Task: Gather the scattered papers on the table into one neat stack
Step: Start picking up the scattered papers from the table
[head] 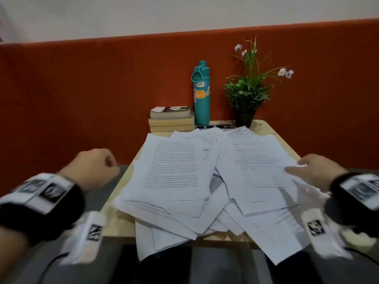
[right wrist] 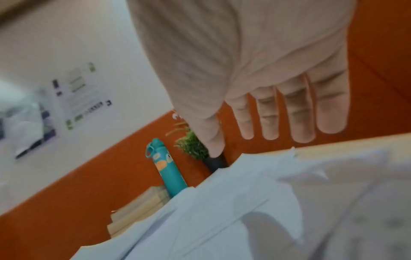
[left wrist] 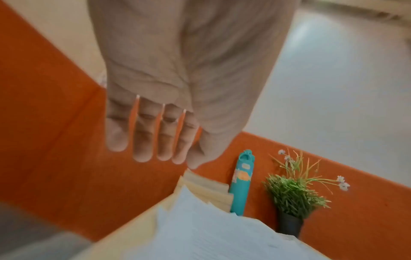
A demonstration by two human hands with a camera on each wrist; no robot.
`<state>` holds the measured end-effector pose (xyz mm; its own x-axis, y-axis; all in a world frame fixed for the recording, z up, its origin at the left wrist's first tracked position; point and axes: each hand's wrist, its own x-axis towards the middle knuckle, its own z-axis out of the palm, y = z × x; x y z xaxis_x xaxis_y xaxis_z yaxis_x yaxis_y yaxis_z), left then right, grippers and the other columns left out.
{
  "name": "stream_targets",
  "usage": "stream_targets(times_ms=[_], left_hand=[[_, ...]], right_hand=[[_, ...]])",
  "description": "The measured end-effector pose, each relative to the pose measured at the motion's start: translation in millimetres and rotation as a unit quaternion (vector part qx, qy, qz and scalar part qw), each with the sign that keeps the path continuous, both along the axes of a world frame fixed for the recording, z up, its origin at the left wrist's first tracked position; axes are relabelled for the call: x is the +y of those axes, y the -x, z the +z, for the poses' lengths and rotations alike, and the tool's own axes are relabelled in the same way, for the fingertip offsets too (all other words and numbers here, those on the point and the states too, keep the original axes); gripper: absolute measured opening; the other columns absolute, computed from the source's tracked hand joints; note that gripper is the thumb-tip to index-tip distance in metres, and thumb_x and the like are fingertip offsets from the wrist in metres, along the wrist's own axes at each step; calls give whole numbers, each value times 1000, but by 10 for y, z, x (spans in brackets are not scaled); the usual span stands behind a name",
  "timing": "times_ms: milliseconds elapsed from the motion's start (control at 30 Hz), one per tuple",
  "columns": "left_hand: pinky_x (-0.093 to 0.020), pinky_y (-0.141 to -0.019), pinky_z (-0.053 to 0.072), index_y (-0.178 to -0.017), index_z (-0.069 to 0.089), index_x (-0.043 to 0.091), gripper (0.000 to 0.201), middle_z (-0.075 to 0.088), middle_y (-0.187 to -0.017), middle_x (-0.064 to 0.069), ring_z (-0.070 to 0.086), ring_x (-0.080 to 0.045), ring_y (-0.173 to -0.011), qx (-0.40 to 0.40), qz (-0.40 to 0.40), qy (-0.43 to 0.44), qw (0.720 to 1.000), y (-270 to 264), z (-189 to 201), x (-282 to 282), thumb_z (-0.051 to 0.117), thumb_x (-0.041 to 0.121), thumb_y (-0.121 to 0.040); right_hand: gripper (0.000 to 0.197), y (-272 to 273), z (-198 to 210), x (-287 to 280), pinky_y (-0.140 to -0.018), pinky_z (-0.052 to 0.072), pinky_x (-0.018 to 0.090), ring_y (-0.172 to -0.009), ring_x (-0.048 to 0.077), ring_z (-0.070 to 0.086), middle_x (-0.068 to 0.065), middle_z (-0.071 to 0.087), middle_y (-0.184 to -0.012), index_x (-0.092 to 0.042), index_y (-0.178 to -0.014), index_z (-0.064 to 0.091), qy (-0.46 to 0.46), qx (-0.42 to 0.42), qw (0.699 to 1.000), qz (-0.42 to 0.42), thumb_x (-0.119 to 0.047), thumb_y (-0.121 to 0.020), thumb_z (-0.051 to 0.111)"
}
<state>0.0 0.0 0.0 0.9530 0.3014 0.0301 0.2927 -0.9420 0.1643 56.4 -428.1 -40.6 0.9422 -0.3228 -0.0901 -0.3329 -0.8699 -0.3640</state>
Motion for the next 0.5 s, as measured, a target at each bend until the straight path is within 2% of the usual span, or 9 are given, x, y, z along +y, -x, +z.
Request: stream_targets(times_ms=[67, 100, 167, 233, 300, 367, 433, 500], left_hand=[[-31, -71, 45, -109, 60, 10, 40, 67, -110, -11, 60, -26, -93, 77, -2, 8, 997, -259, -84, -203, 56, 45, -89], [-35, -75, 47, -120, 56, 4, 58, 65, -120, -16, 62, -29, -100, 111, -6, 7, 994, -382, -143, -293, 53, 53, -89], [-36, -91, 47, -138, 41, -1, 83, 56, -138, -17, 59, -31, -117, 168, 10, 15, 986, -522, -279, -454, 49, 63, -86], [-33, -94, 47, -139, 41, 5, 89, 57, -135, -14, 59, -29, -116, 179, 15, 26, 983, -636, -463, -441, 51, 70, -79], [-37, -92, 51, -135, 45, 12, 100, 62, -128, -11, 63, -28, -107, 165, 6, 26, 986, -663, -596, -425, 56, 80, -63], [-38, -91, 52, -136, 42, 13, 112, 56, -132, -12, 61, -28, -108, 158, 18, 6, 987, -664, -684, -407, 59, 84, -51], [-37, -93, 49, -136, 40, 7, 108, 48, -136, -15, 55, -30, -116, 157, 43, -34, 986, -662, -716, -415, 63, 78, -58], [-37, -91, 49, -134, 41, 4, 103, 47, -135, -16, 54, -31, -116, 155, 57, -35, 986, -668, -715, -443, 68, 71, -61]], right_hand=[[54, -158, -47, 177, -71, 40, 28, -96, 27, 55, 12, 61, -98, -6, -92, 59, 18, 97, 995, 16, -60, -85, 53], [56, -260, -92, 224, -73, 41, 28, -91, 26, 54, 9, 58, -89, -7, -78, 54, 24, 132, 991, 24, -63, -83, 54], [56, -413, -200, 265, -79, 46, 30, -88, 25, 57, 4, 59, -77, -11, -67, 52, 43, 181, 982, 26, -66, -72, 64], [56, -488, -259, 233, -82, 47, 30, -88, 25, 59, 1, 55, -70, -15, -65, 51, 74, 192, 978, 29, -69, -65, 68], [55, -437, -209, 250, -80, 42, 28, -88, 23, 55, 0, 54, -70, -15, -65, 48, 101, 202, 973, 34, -68, -72, 63], [56, -370, -167, 274, -79, 37, 26, -88, 22, 53, 1, 57, -79, -15, -66, 47, 134, 225, 964, 40, -69, -77, 54], [58, -338, -134, 286, -79, 38, 25, -88, 22, 54, 2, 57, -81, -15, -66, 47, 152, 234, 959, 47, -72, -77, 52], [59, -360, -134, 265, -76, 39, 25, -85, 21, 55, 0, 57, -74, -14, -69, 51, 138, 235, 961, 48, -72, -75, 53]])
